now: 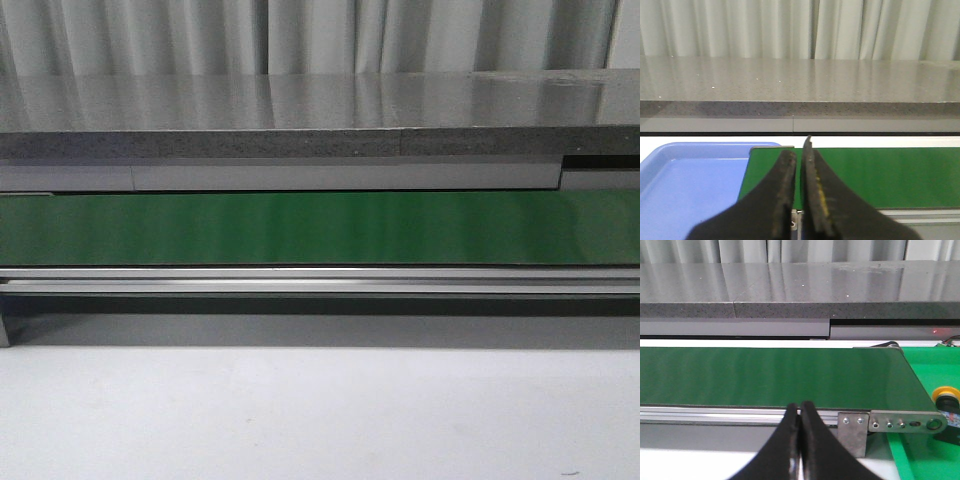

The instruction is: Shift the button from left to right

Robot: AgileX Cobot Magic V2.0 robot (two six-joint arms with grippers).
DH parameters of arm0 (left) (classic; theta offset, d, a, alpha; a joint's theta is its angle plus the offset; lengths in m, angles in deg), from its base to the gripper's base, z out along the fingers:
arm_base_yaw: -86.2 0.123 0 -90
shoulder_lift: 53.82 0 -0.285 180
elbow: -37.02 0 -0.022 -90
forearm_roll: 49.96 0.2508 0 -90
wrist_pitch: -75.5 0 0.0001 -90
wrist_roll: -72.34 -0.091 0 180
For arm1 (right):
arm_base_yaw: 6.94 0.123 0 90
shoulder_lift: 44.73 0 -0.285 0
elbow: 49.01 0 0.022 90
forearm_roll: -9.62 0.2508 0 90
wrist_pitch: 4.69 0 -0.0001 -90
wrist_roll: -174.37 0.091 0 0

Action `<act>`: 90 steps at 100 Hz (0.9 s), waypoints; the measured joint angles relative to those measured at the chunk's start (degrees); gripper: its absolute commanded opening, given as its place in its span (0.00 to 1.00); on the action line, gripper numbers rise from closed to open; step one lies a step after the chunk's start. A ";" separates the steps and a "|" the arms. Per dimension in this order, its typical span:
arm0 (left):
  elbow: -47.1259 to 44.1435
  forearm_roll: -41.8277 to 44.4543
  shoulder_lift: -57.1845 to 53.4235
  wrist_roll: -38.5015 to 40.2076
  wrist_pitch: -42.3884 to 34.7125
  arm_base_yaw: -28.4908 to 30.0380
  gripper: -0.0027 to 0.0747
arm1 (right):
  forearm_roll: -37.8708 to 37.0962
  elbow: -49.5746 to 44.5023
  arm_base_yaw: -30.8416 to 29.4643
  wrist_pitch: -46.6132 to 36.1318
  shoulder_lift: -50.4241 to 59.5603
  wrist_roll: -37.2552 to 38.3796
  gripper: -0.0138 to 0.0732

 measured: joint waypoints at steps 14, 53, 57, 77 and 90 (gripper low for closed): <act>-2.92 0.00 -4.51 0.00 0.46 1.75 0.04 | 0.00 0.00 0.00 0.00 0.00 0.00 0.08; -3.16 0.00 -6.62 0.11 0.91 2.11 0.04 | 0.00 0.00 0.00 0.00 0.00 0.00 0.08; -3.16 0.00 -6.62 0.11 0.91 2.11 0.04 | 0.00 0.00 0.00 0.00 0.00 0.00 0.08; -3.16 0.00 -6.62 0.11 0.95 2.11 0.04 | 0.00 0.00 0.00 0.00 0.00 0.11 0.08; -3.16 0.00 -6.62 0.11 0.95 2.11 0.04 | 0.00 0.00 0.00 0.00 0.00 0.11 0.08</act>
